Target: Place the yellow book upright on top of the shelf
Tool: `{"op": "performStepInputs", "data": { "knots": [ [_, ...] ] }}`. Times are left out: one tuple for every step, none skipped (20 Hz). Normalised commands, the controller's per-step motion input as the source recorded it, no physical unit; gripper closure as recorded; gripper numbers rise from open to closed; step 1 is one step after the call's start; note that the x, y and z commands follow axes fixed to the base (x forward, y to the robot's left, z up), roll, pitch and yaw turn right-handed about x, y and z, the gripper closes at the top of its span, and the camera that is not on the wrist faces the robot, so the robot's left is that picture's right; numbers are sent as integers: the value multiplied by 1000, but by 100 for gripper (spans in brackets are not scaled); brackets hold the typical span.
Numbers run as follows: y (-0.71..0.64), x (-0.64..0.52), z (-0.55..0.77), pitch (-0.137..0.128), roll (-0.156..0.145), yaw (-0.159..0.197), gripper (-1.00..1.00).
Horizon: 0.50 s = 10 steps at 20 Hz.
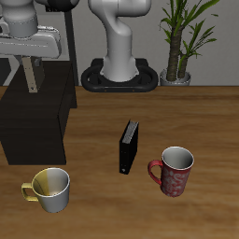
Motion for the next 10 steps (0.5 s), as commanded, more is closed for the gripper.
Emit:
{"op": "performStepInputs", "data": {
  "knots": [
    [134,-100,204,-37,1,-1,-100],
    [135,-129,324,-55,-3,19,-100],
    [174,-99,344,-48,11,-13,-100],
    [184,-181,463,-61,-12,37,-100],
    [121,-36,290,-28,-48,13,-100],
    [337,-299,842,-111,-28,10,-100],
    [342,-265,780,-101,26,62,-100],
    [304,-335,835,-120,-15,-2,-100],
    [329,-293,746,-126,24,57,-100],
    [396,-416,795,-84,32,-14,-100]
  ]
}}
